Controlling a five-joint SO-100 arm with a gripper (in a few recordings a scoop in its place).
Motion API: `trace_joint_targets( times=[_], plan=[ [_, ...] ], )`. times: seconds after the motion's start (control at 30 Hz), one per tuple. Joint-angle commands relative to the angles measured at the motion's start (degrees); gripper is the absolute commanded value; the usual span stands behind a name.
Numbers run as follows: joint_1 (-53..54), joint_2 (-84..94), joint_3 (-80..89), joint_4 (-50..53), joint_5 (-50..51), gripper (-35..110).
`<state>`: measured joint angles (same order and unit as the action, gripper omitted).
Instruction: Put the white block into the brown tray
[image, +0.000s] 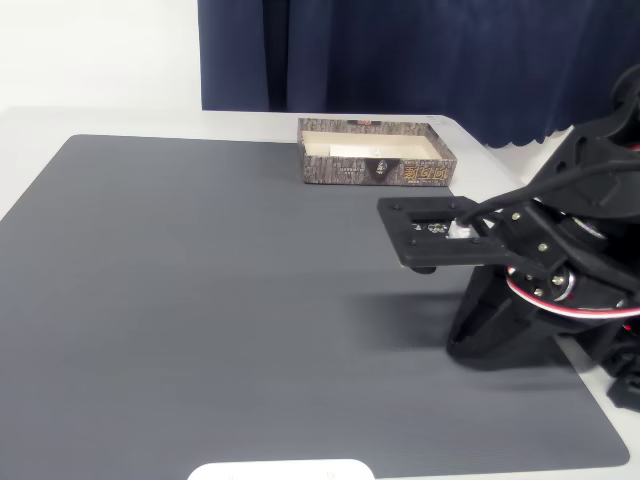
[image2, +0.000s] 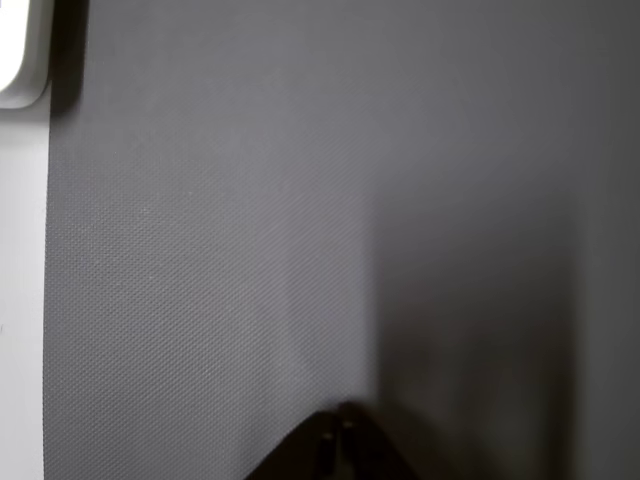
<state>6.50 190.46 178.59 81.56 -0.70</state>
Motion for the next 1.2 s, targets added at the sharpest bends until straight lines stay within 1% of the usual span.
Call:
trace_joint_targets(
  times=[0.0, 0.27, 1.17],
  plan=[
    [0.35, -0.62, -0.18, 2.99, 1.14, 0],
    [-0.09, -0.62, -0.18, 3.43, 3.43, 0],
    [-0.09, -0.62, -0.18, 3.43, 3.52, 0]
  ],
)
